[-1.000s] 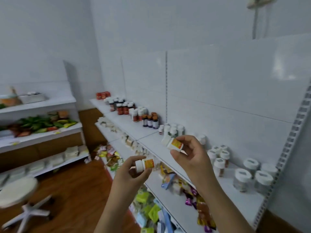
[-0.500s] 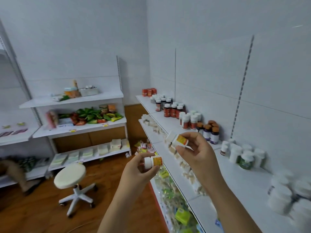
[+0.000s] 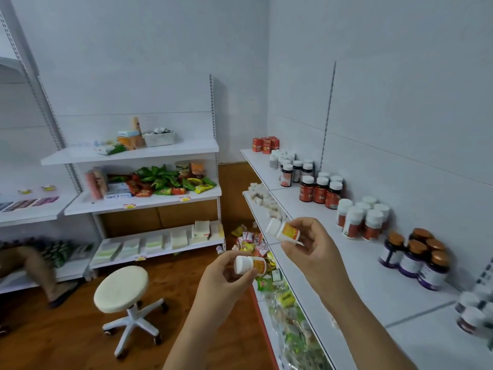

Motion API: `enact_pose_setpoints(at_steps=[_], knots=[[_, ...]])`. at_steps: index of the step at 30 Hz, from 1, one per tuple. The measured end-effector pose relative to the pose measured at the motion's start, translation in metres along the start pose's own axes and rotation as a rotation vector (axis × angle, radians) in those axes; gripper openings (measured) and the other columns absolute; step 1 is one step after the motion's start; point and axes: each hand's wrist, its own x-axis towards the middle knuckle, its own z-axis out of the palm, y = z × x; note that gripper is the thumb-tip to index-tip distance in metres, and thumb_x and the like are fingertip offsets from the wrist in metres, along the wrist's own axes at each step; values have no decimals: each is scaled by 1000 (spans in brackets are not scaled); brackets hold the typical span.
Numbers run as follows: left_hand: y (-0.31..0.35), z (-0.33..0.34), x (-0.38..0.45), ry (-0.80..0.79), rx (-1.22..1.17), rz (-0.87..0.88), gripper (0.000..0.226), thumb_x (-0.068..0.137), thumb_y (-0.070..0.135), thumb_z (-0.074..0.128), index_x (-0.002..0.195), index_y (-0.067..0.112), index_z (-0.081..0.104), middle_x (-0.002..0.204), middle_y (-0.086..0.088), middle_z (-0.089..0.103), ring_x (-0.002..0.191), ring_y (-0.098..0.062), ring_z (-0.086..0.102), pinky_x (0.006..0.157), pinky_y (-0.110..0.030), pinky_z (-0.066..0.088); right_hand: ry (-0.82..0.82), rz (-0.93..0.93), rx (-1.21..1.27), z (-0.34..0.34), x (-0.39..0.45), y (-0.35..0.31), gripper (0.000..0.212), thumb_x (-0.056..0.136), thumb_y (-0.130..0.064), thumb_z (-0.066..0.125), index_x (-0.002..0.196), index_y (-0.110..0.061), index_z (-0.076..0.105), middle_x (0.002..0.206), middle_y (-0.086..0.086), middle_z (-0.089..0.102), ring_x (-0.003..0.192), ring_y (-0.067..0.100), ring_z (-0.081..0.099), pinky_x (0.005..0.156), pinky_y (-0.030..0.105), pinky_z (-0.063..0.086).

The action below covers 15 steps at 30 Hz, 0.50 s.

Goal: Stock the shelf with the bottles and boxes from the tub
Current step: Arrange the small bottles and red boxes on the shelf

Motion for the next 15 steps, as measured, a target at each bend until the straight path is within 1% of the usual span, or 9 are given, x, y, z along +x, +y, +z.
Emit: enact_pose_setpoints(at_steps=[2,3,5,6,8,11,15], knots=[[-13,-14,35,-8,12,7,30,81,30,76,108,34,64,101,11,69,91,0,66,74,-21,58,7,-2,-3,22,29,9,33,83,-14,75,108,-29,58,108,-13,69,101,3,66,82,22,57],[-20,-22,52,-16,11,13,30,82,30,76,109,34,64,101,11,69,91,0,66,75,-21,58,18,-8,0,33,43,13,33,83,-13,75,107,-28,58,108,-12,69,100,3,66,79,20,56],[-34,-39,89,-35,11,30,29,82,31,76,109,34,65,101,10,69,92,-3,68,78,-24,59,39,-16,2,57,74,21,33,84,-11,75,107,-27,58,108,-12,69,98,1,66,72,17,54],[-36,-45,102,-38,21,34,28,82,32,76,107,36,64,100,11,69,92,-4,68,78,-26,60,44,-13,1,64,83,23,33,84,-11,75,107,-27,58,108,-12,69,98,1,66,72,17,54],[-45,-65,142,-48,28,57,26,82,35,76,104,40,64,97,13,69,90,-3,67,77,-28,60,68,-19,-1,89,115,28,33,84,-12,75,108,-29,58,110,-11,68,99,2,66,73,18,54],[-48,-97,203,-66,15,83,25,82,34,76,104,40,65,97,14,69,90,-4,68,77,-29,61,87,-29,2,124,167,28,33,84,-14,75,109,-28,58,111,-9,69,102,5,66,77,21,56],[-48,-129,269,-112,18,126,26,85,28,75,106,37,64,97,13,68,89,0,66,74,-21,58,122,-33,19,160,226,34,33,84,-13,75,109,-27,58,109,-7,69,100,8,67,82,29,58]])
